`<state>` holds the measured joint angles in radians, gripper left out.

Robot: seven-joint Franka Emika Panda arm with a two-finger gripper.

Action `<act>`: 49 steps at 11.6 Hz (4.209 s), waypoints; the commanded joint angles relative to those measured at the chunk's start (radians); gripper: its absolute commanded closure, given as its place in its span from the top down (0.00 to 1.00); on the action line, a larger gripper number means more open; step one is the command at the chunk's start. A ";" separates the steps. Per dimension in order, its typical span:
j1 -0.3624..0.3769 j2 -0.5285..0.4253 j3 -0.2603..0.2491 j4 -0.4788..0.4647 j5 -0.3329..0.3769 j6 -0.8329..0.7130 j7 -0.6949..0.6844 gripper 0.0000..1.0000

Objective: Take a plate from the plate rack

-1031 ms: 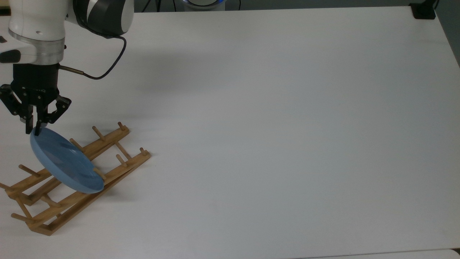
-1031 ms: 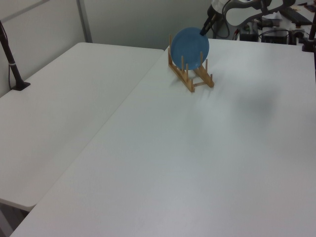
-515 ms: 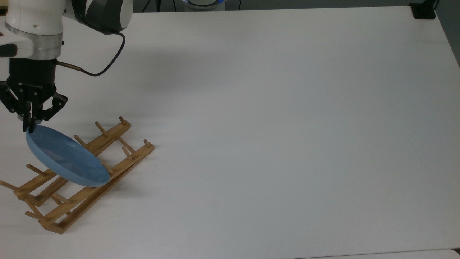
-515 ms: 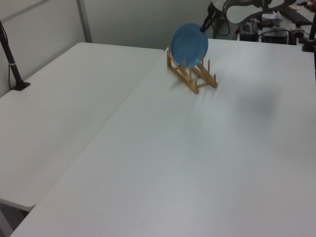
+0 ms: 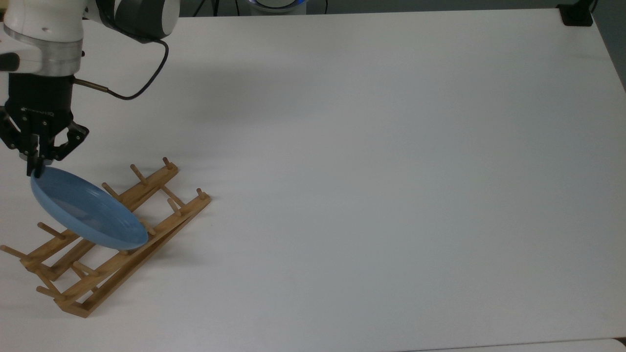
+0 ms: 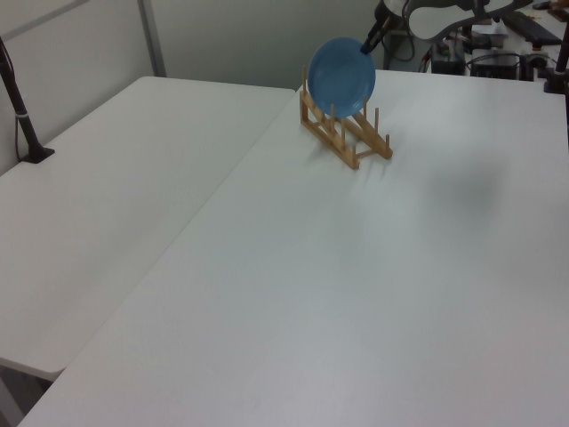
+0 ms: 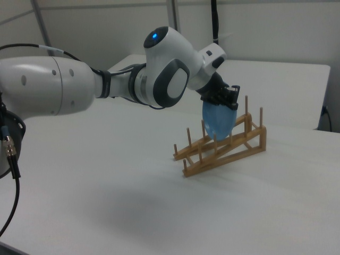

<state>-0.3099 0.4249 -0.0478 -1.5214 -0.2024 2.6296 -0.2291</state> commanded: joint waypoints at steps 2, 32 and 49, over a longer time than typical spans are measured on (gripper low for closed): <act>-0.006 -0.080 -0.001 -0.028 0.008 0.014 0.004 0.00; 0.091 0.023 0.109 -0.079 0.070 -1.008 -0.714 0.07; 0.155 -0.282 0.102 -0.028 0.012 -0.990 0.087 1.00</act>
<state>-0.2120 0.2441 0.0718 -1.5071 -0.1863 1.6336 -0.3741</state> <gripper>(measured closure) 0.000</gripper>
